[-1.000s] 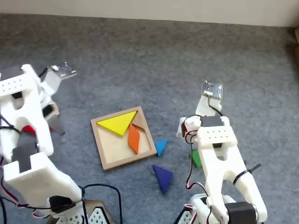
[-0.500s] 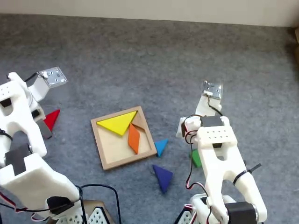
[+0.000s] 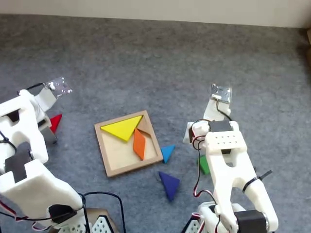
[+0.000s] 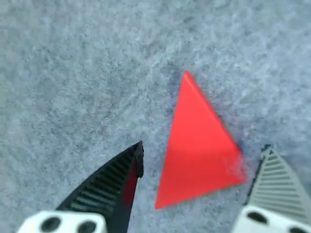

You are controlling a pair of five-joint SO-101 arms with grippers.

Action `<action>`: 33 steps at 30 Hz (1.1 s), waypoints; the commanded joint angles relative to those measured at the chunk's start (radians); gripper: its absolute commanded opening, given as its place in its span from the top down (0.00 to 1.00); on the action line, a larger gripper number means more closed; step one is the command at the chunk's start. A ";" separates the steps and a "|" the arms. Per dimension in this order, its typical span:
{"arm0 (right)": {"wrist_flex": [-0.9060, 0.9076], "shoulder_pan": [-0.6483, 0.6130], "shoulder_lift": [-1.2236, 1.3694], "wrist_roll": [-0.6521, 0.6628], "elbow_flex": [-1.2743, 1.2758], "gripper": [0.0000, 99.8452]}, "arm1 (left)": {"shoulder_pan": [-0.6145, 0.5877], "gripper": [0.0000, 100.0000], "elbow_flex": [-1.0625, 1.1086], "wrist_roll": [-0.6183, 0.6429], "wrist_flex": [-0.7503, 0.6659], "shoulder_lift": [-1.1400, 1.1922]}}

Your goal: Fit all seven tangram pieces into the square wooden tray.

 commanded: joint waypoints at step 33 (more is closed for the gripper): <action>-0.016 0.012 -0.048 -0.003 -0.004 0.85 | -0.062 0.66 -0.045 -0.298 -0.054 0.208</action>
